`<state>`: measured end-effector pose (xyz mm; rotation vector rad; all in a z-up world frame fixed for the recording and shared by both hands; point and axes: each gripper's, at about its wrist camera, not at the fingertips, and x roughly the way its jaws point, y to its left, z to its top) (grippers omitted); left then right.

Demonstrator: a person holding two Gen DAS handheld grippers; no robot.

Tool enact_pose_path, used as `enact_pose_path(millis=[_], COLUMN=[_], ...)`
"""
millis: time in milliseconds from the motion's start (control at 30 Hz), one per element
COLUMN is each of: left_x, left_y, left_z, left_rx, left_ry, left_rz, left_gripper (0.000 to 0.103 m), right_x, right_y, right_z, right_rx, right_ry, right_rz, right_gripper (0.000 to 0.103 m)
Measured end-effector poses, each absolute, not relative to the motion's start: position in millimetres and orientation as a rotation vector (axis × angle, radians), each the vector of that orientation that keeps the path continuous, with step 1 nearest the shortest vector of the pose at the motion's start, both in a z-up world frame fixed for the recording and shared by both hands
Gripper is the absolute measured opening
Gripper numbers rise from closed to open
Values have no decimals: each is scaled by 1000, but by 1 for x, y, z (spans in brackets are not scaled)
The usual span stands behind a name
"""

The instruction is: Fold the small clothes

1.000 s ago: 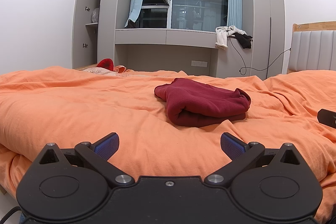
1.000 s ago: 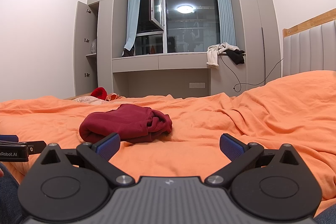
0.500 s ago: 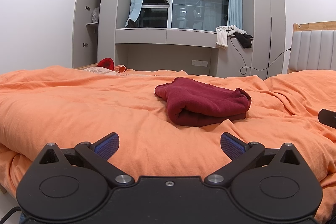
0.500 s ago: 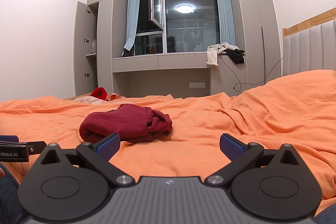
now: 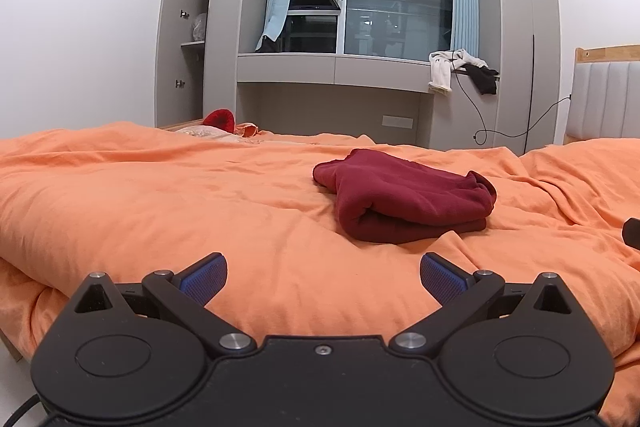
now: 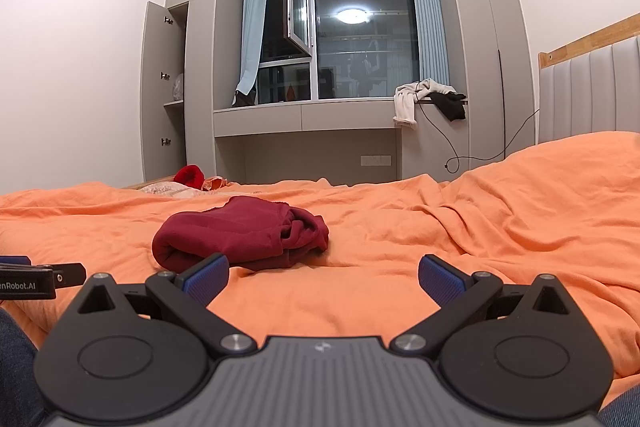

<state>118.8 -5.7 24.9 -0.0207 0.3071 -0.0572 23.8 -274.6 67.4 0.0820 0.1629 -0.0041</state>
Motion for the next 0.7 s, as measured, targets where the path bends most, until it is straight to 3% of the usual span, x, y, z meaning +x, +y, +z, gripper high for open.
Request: enact_pose_path(millis=[700], left_x=[118], left_y=[-5], left_z=[26], left_rx=[-20], left_ry=[307], left_rz=[-58], left_gripper=[103], right_x=[18], right_y=[-274], right_z=[59], right_rx=[79], right_ry=[172], right_rz=[-4], right_gripper=[103])
